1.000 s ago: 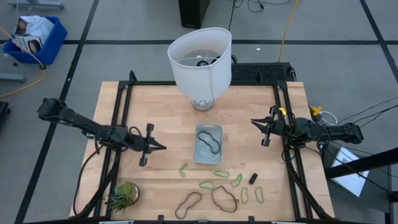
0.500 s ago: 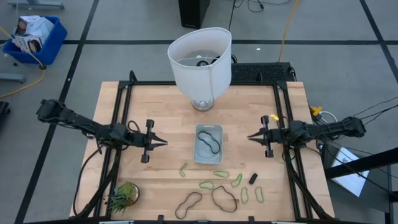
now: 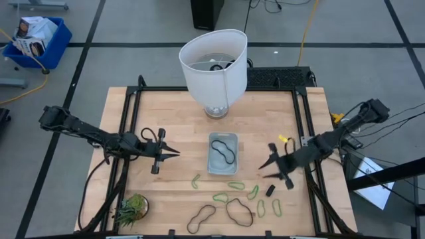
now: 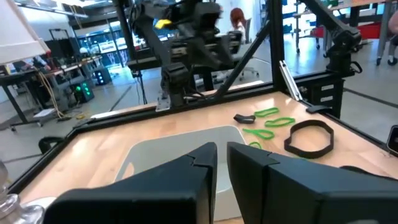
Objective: Pick and place rubber bands into bin
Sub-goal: Put the black rubber band into the gray bin
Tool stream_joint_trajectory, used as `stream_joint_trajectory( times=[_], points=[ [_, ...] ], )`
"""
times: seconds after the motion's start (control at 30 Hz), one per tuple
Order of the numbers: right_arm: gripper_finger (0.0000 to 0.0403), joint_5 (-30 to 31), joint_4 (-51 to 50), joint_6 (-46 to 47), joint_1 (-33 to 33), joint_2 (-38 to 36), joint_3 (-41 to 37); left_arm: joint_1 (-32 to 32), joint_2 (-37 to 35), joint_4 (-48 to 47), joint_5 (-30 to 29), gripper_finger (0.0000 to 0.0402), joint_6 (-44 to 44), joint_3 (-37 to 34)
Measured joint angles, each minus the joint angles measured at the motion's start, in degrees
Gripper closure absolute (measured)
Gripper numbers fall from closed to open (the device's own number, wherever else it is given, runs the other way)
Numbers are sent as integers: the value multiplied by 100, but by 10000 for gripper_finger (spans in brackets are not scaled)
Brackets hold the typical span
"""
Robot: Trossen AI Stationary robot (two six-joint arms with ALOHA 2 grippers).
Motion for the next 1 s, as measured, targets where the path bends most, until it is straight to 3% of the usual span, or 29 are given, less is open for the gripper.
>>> stream_joint_trajectory(
  times=[0.23,0.53,1.0],
  points=[
    [182,-173,-558,672,585,1160,501,0,0,20,-27,355,-144,0],
    [123,-430,-858,1995,1013,1612,508,0,0,27,-28,355,-408,0],
    [112,-324,-1184,1511,1174,2677,515,0,0,29,-30,355,-408,0]
  ],
)
